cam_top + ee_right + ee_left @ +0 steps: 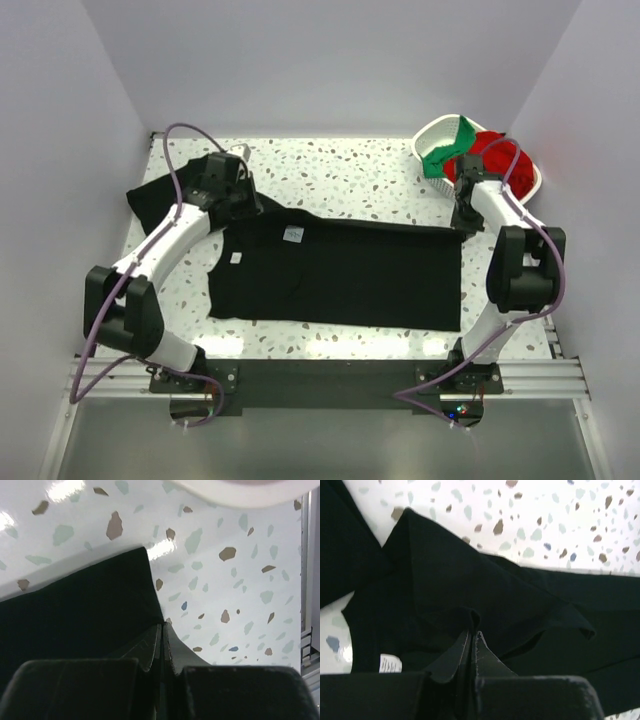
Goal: Fold and stack the t-shirts
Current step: Fold the tshirt
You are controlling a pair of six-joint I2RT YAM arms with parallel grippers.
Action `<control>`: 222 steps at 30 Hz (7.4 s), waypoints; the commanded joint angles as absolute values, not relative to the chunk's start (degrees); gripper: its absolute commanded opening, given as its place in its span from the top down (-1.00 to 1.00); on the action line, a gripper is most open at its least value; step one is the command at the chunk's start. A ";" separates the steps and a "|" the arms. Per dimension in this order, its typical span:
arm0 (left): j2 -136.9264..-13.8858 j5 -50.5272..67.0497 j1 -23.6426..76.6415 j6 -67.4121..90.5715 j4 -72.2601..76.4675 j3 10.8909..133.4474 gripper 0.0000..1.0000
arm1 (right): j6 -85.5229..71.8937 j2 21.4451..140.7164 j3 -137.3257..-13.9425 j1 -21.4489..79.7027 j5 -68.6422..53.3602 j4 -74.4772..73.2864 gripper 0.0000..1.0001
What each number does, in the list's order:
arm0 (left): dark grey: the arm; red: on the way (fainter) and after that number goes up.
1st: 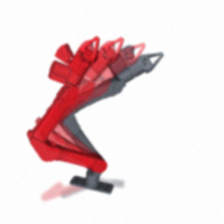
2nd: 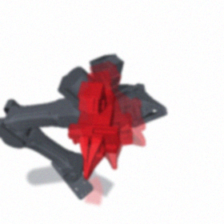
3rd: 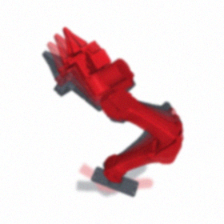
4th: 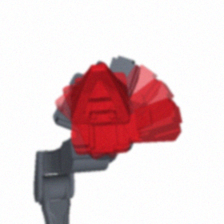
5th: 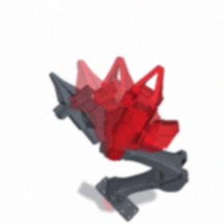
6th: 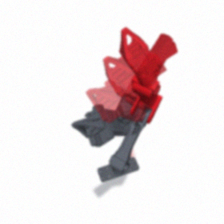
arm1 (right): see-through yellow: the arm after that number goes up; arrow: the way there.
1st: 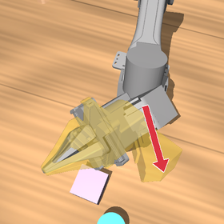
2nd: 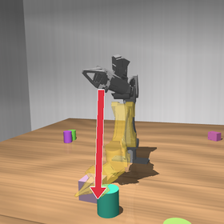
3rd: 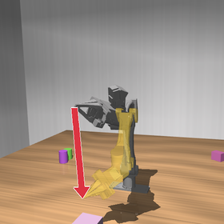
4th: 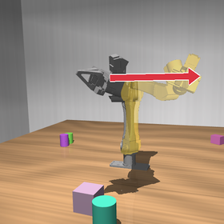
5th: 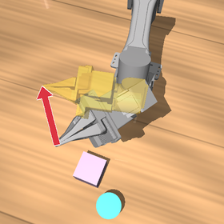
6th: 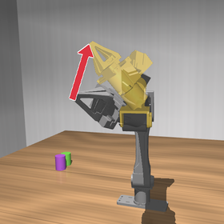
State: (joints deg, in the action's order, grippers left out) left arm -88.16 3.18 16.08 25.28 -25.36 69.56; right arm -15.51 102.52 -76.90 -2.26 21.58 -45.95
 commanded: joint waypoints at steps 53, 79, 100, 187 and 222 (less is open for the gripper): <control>-67.06 7.29 18.20 33.57 -31.39 41.66 -0.13 | -30.03 85.44 -65.23 17.90 4.35 -45.89 -0.12; -65.65 6.85 16.26 35.07 -29.62 34.63 -0.04 | -48.16 105.29 -72.07 49.66 -10.90 -27.69 0.18; -65.30 8.17 16.35 35.33 -28.39 33.05 0.01 | -48.16 109.25 -73.48 50.89 -9.93 -28.48 0.52; -56.51 10.90 23.12 46.94 -39.99 37.41 -0.11 | -38.41 108.73 -81.82 51.06 -7.13 -49.56 0.10; -98.43 -2.81 8.09 29.18 -19.95 66.01 -0.13 | -27.42 95.62 -62.76 13.19 7.47 -39.82 -0.15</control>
